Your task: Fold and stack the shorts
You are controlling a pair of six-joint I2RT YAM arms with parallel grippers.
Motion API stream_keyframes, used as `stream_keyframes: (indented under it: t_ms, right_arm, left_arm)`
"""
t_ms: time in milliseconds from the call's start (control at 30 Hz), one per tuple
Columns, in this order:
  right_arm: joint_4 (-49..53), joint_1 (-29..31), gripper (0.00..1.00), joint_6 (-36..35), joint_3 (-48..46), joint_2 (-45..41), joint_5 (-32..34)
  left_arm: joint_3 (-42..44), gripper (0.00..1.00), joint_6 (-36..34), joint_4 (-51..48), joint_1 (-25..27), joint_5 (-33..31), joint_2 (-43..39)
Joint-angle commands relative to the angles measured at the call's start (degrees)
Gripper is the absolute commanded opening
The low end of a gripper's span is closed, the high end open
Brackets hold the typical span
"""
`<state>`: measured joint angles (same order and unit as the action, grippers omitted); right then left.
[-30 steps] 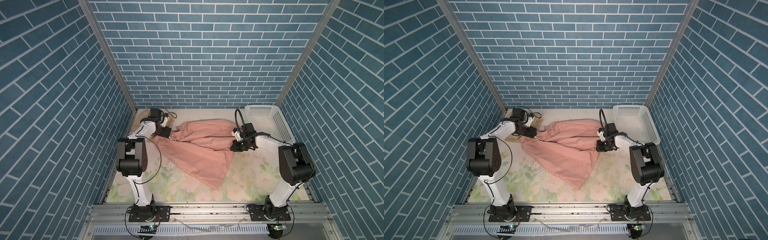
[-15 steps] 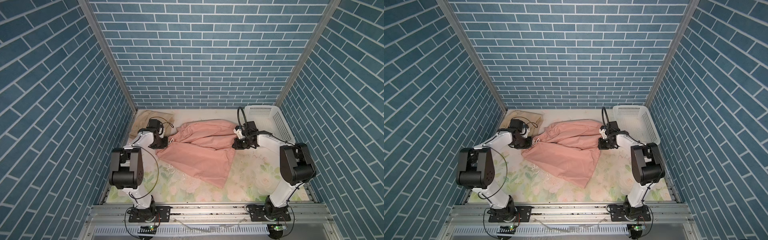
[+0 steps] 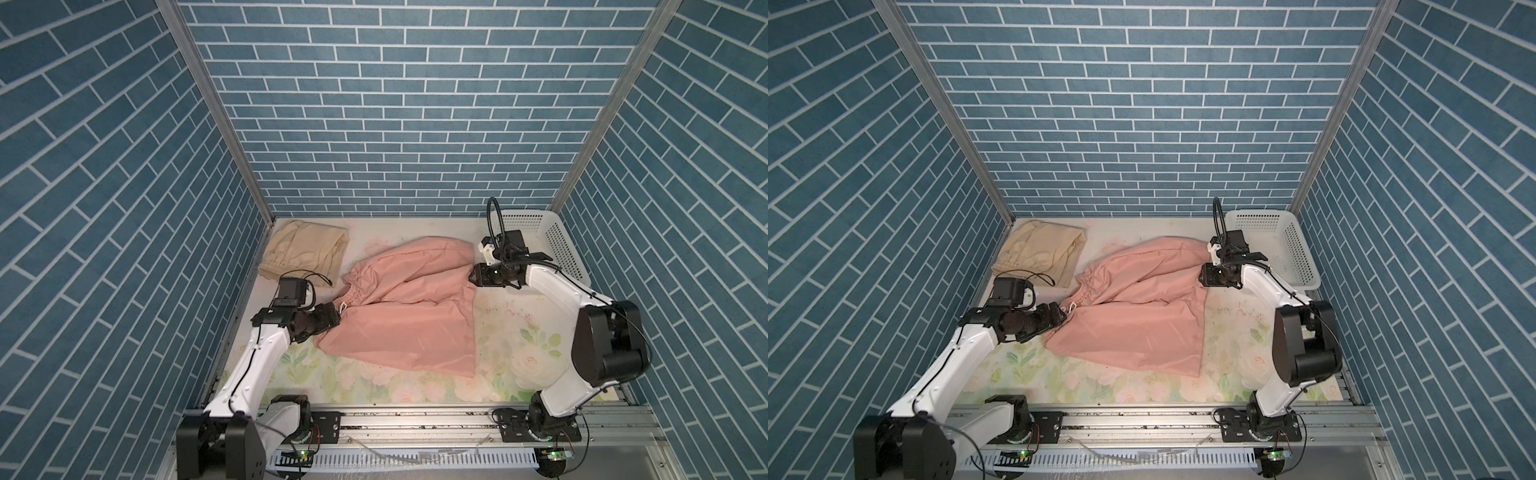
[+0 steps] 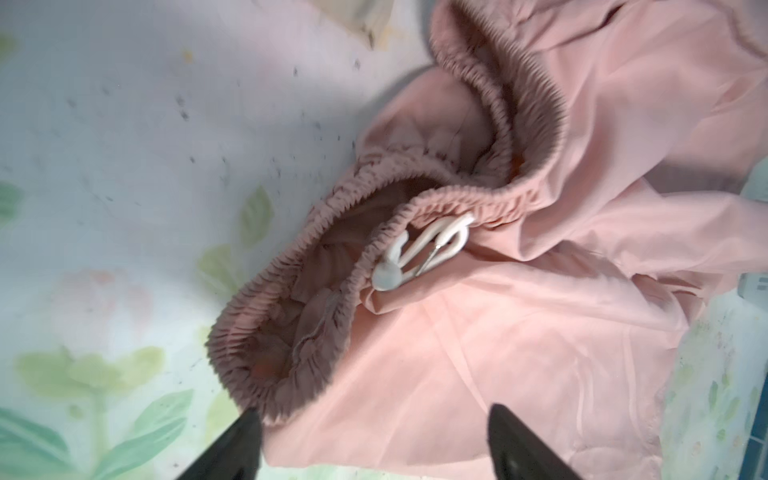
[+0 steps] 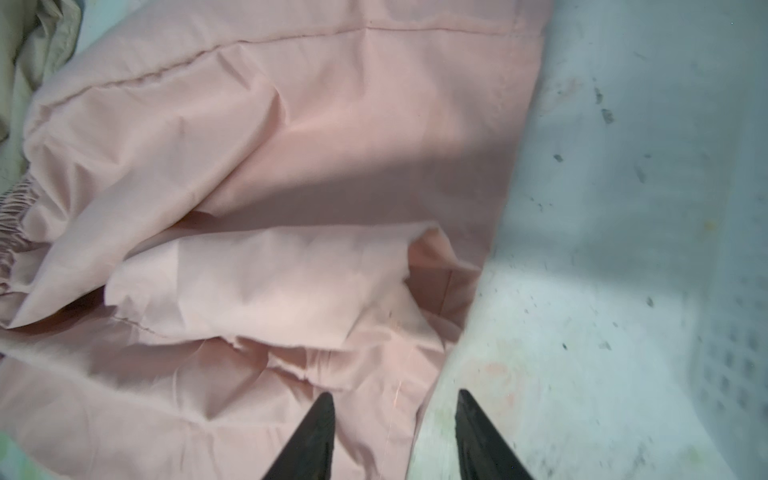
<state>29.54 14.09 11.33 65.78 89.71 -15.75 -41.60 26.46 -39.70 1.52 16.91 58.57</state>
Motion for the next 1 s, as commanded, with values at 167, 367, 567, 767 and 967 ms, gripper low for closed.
stream_keyframes:
  t_ms: [167,367,567,767,967]
  right_arm:
    - [14.1,4.3,0.52,17.1,-18.3,-23.6,-2.8]
    - [17.8,11.9,0.52,28.6,-29.4,-36.2,-1.8]
    - [9.0,16.2,0.52,35.2,-37.0,-41.2,-2.7]
    - [2.4,17.9,0.52,35.8,-39.3,-36.9,-1.3]
    - [-3.8,17.9,0.42,36.1,-40.9,-31.8,-2.4]
  left_arm:
    - [-12.8,1.0,-4.0,-2.0,-0.2,-4.9,8.0]
    - [-21.2,1.0,-9.8,4.1,-0.2,0.2,24.4]
    - [-26.6,1.0,-12.2,8.9,-0.2,6.7,36.0]
    - [-28.2,1.0,-15.3,10.2,2.1,11.0,38.3]
    - [-26.1,0.99,-19.0,4.2,4.4,1.7,38.2]
